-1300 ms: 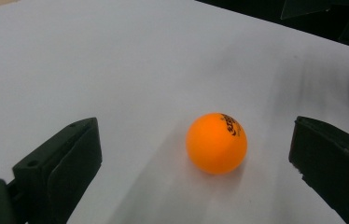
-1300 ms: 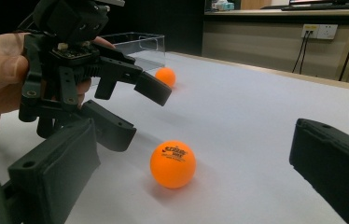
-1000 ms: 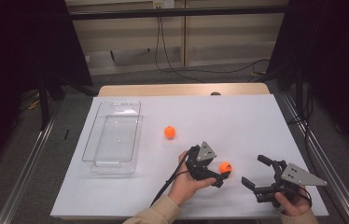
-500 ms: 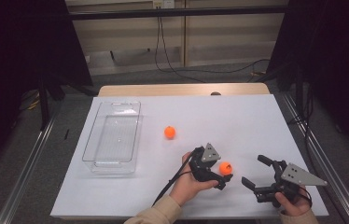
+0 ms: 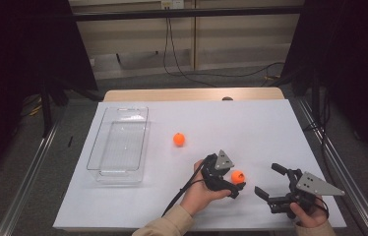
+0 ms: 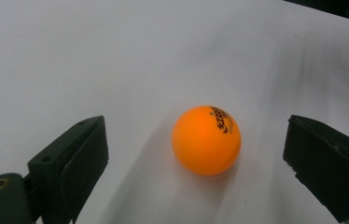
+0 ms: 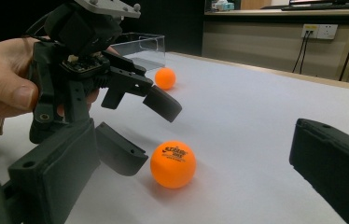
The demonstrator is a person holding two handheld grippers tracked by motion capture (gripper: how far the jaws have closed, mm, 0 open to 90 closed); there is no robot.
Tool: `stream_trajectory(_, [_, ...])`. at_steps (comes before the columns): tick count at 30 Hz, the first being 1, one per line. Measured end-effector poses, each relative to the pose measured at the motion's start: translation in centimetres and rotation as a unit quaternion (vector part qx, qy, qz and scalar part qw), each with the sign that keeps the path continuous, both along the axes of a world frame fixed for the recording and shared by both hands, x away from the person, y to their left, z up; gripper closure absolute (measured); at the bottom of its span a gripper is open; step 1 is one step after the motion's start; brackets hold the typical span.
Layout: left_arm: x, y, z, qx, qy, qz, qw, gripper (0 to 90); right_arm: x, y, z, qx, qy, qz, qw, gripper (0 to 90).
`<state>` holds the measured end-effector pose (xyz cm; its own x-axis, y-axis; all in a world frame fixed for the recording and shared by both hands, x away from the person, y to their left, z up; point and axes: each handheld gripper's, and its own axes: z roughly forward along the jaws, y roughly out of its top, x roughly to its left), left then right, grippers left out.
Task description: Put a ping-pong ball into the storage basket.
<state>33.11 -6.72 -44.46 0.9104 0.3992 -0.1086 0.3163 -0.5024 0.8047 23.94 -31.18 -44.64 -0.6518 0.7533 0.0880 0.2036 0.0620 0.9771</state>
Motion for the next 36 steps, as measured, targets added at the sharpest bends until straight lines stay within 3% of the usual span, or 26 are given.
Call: stream_trajectory(36, [0.5,-1.3,-0.8,0.028,0.021,-0.02,0.9992,25.7,0.0,-0.1,0.0,0.002,0.001,0.0,1.0,1.1])
